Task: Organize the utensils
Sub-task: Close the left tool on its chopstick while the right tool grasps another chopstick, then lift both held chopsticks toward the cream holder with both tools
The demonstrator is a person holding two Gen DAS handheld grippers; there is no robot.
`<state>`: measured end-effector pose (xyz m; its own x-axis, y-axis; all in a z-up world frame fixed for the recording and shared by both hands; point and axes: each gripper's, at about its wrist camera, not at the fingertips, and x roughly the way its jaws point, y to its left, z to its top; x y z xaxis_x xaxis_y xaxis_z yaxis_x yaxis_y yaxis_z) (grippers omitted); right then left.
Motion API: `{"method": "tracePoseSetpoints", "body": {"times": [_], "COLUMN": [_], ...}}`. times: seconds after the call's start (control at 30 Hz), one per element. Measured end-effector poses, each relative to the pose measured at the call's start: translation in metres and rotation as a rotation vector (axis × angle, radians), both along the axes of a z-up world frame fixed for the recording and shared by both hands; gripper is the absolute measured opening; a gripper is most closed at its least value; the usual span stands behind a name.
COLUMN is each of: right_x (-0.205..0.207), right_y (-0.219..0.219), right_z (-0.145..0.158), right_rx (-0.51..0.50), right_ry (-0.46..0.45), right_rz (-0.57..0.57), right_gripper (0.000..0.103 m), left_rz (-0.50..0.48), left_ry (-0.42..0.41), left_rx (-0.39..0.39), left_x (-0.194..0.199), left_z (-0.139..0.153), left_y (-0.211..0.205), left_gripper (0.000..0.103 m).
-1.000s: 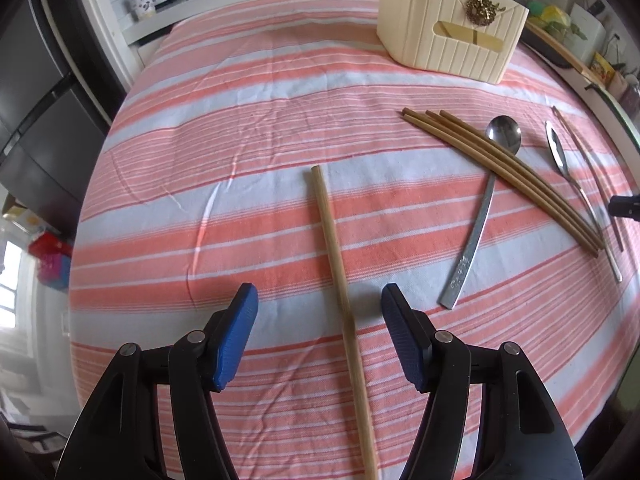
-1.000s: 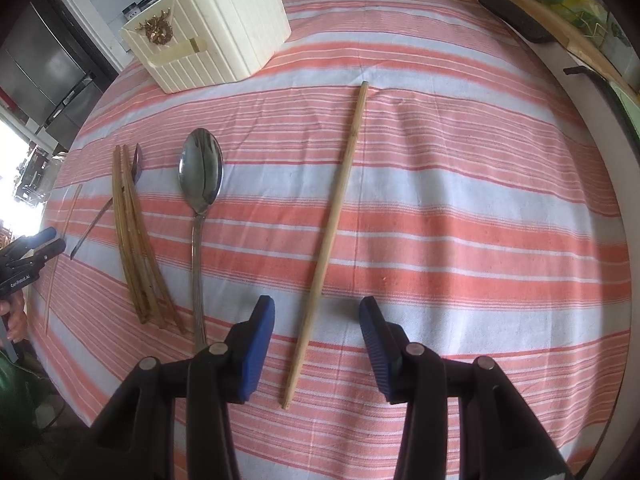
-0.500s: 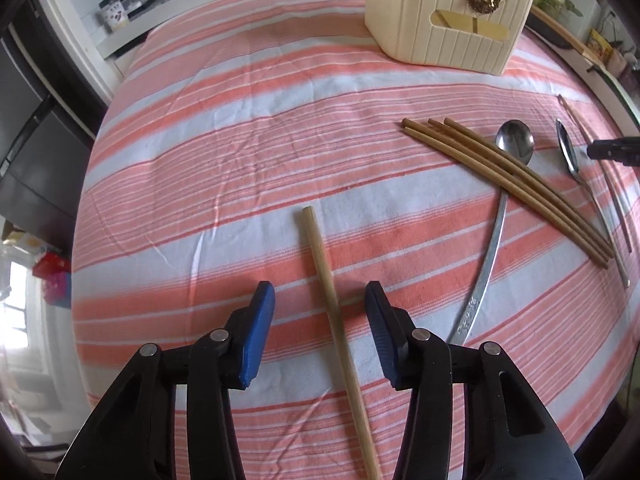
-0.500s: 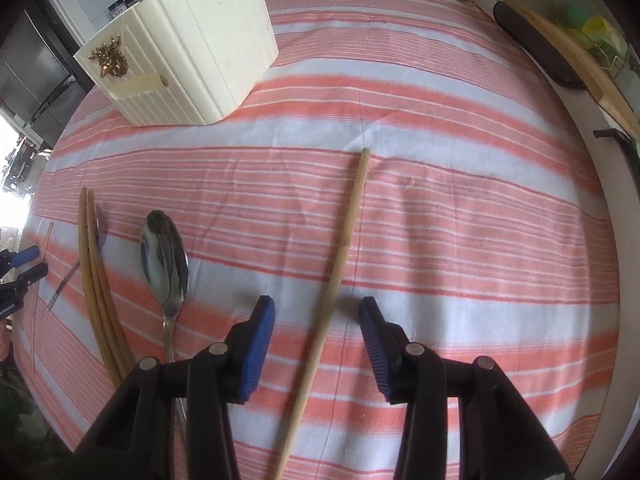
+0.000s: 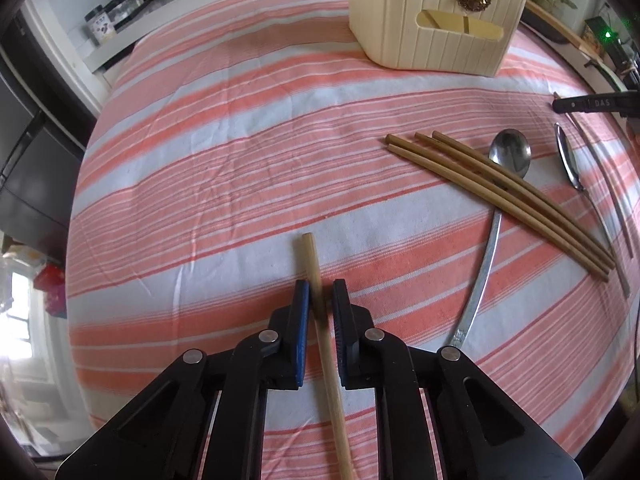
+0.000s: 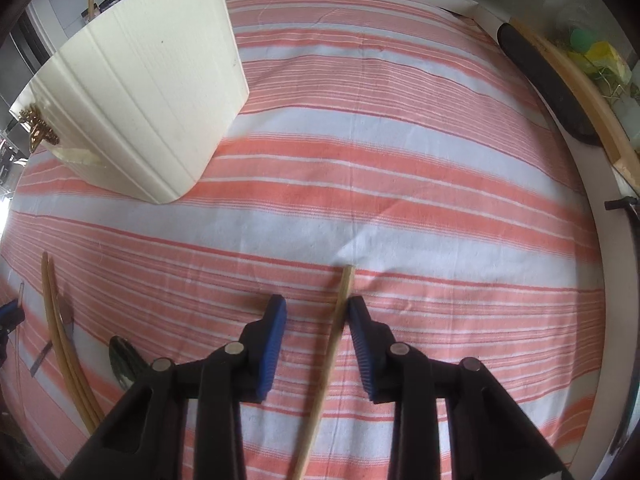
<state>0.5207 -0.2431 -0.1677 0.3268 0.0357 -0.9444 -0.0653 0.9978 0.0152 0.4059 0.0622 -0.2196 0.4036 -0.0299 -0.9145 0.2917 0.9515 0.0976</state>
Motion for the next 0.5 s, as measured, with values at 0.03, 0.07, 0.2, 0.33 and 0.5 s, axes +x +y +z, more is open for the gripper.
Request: {"method": "tracePoseSetpoints", "body": {"times": [0.03, 0.07, 0.2, 0.33, 0.5], "right_x": [0.003, 0.007, 0.012, -0.02, -0.049], "right_y": [-0.001, -0.001, -0.009, -0.034, -0.038], "right_z": [0.001, 0.001, 0.005, 0.014, 0.059], "right_rx": [-0.01, -0.016, 0.025, 0.125, 0.188], "right_ry": [-0.009, -0.018, -0.041, -0.116, -0.226], "right_rz": [-0.006, -0.014, -0.038, -0.071, -0.048], "right_gripper": [0.02, 0.01, 0.007, 0.007, 0.007], "left_rz": [0.004, 0.007, 0.015, 0.03, 0.029], "left_ry": [-0.001, -0.003, -0.033, -0.09, -0.223], "left_rx": [-0.008, -0.015, -0.029, -0.047, -0.077], "left_x": [0.0, 0.001, 0.004, -0.004, -0.027], "left_z": [0.0, 0.0, 0.002, 0.019, 0.065], "left_y": [0.001, 0.001, 0.002, 0.007, 0.012], "left_gripper": [0.008, 0.007, 0.005, 0.005, 0.005]}}
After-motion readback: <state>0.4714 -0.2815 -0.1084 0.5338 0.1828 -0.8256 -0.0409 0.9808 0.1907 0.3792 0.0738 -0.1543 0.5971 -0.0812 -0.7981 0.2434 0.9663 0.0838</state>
